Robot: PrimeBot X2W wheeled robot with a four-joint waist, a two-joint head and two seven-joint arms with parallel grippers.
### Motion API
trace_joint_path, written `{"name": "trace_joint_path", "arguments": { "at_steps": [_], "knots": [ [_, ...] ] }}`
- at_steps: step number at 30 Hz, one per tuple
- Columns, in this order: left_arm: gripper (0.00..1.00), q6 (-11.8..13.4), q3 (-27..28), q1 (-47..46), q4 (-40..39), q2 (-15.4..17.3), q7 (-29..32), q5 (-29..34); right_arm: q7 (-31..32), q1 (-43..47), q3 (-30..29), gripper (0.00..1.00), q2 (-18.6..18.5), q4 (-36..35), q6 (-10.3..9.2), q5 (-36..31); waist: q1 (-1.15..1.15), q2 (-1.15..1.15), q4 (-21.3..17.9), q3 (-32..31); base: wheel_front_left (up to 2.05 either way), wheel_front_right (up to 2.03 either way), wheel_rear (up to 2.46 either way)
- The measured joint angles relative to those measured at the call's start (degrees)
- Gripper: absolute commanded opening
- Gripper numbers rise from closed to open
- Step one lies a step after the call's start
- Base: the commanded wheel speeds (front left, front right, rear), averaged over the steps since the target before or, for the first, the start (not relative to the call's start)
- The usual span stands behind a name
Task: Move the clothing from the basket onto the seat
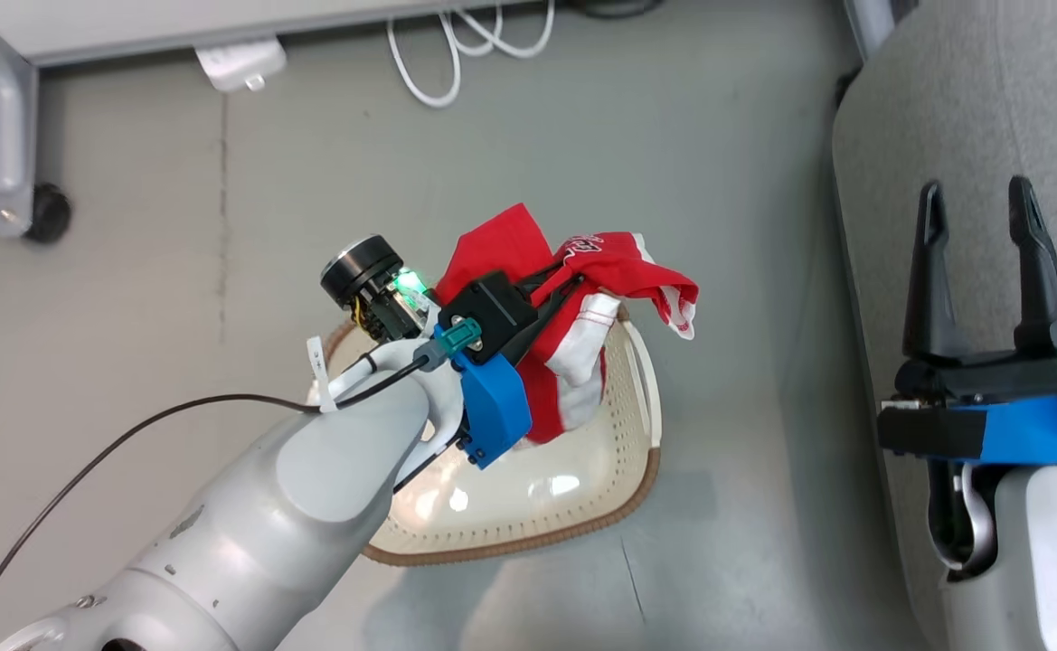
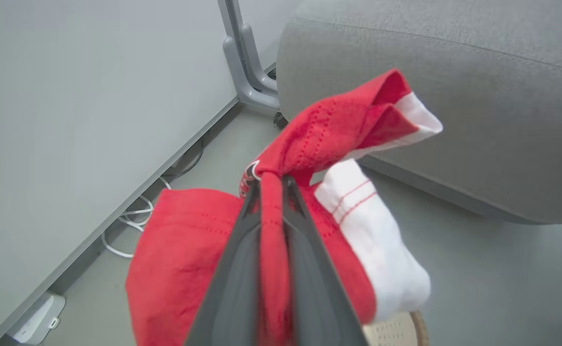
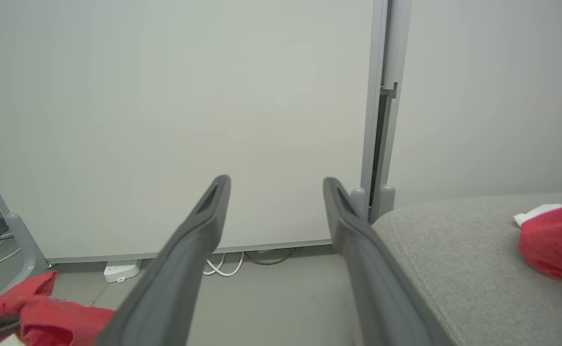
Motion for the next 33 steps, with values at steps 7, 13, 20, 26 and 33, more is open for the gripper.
{"name": "trace_joint_path", "arguments": {
  "at_steps": [7,13,20,26,33],
  "knots": [
    [0.0,0.6,3.9,2.6,-5.0,1.0,0.0,0.2,0.0,3.1,-0.6,1.0,-0.2,0.9,0.0,0.0,0.0,0.0,1.4,-5.8,0.0,0.0,0.0],
    [0.0,1.0,5.9,3.9,-7.7,0.9,0.0,0.3,0.0,6.5,-1.0,1.0,-0.2,1.7,0.0,0.3,0.0,0.0,2.4,-10.3,0.0,0.0,0.0],
    [0.0,1.2,6.9,6.2,-9.5,0.8,0.0,0.1,0.0,11.2,-0.7,1.0,0.0,2.6,0.0,0.6,0.0,0.0,3.3,-15.3,0.0,0.0,0.0],
    [0.0,1.2,6.7,7.3,-9.8,0.6,0.0,-0.5,0.0,14.3,1.1,1.0,0.2,3.5,0.0,1.1,0.0,0.0,3.8,-19.2,0.0,0.0,0.0],
    [0.0,1.2,6.0,8.3,-10.4,0.7,0.8,-1.2,0.0,17.3,3.5,1.0,0.4,4.5,0.0,1.5,0.0,0.0,4.1,-22.2,0.0,0.0,0.0]
  ]
}}
